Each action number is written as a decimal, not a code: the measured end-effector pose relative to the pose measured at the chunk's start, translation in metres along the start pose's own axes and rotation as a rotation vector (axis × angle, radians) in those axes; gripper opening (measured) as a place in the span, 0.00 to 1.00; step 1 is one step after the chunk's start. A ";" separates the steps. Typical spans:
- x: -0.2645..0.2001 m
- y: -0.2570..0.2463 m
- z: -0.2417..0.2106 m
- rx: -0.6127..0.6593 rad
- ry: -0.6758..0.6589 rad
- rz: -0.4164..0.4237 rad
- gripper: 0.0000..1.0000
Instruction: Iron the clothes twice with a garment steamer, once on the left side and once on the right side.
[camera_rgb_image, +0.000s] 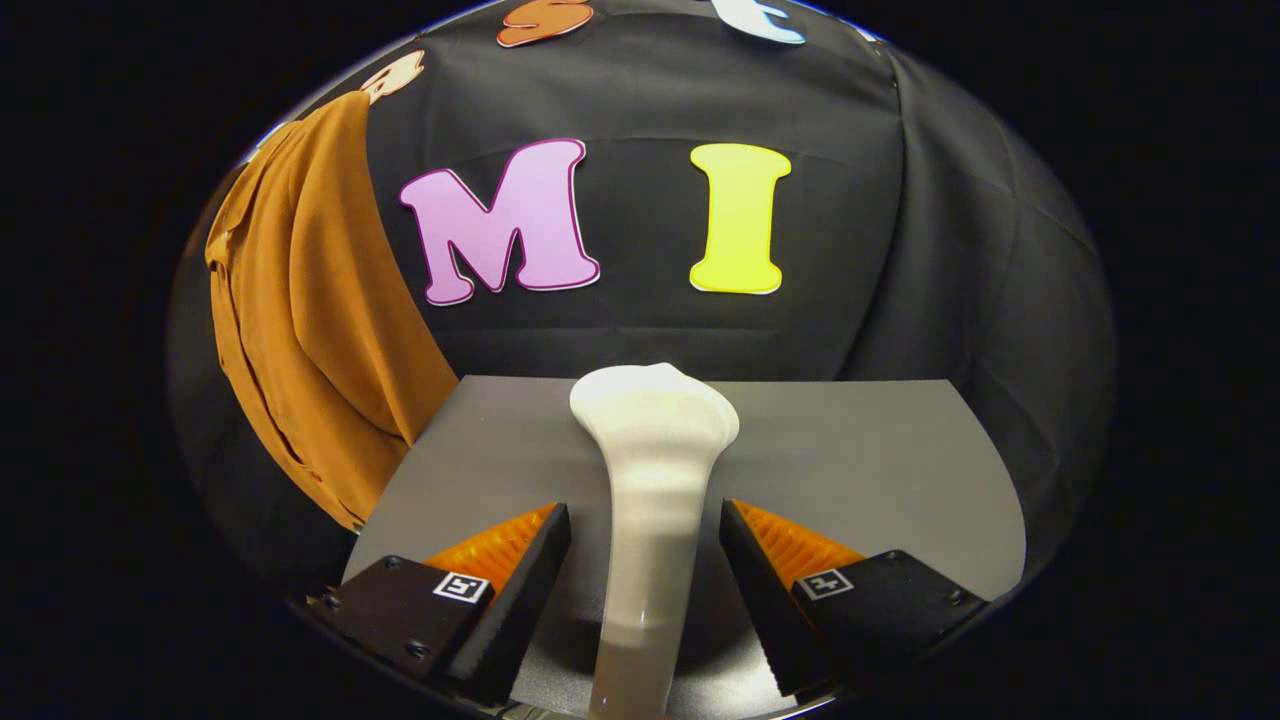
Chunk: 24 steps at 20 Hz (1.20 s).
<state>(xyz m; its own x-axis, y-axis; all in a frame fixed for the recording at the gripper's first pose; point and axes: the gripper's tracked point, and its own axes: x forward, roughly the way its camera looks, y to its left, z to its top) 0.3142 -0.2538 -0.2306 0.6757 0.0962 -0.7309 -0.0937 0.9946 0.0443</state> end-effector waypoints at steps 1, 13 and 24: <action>0.002 0.001 0.000 -0.006 0.018 0.009 0.95; 0.012 0.000 0.005 0.125 0.097 0.090 0.44; -0.087 0.016 0.057 0.059 -0.326 -0.011 0.44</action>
<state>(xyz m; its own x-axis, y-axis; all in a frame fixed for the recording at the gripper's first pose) 0.2958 -0.2437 -0.1278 0.8760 0.0833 -0.4751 -0.0492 0.9953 0.0838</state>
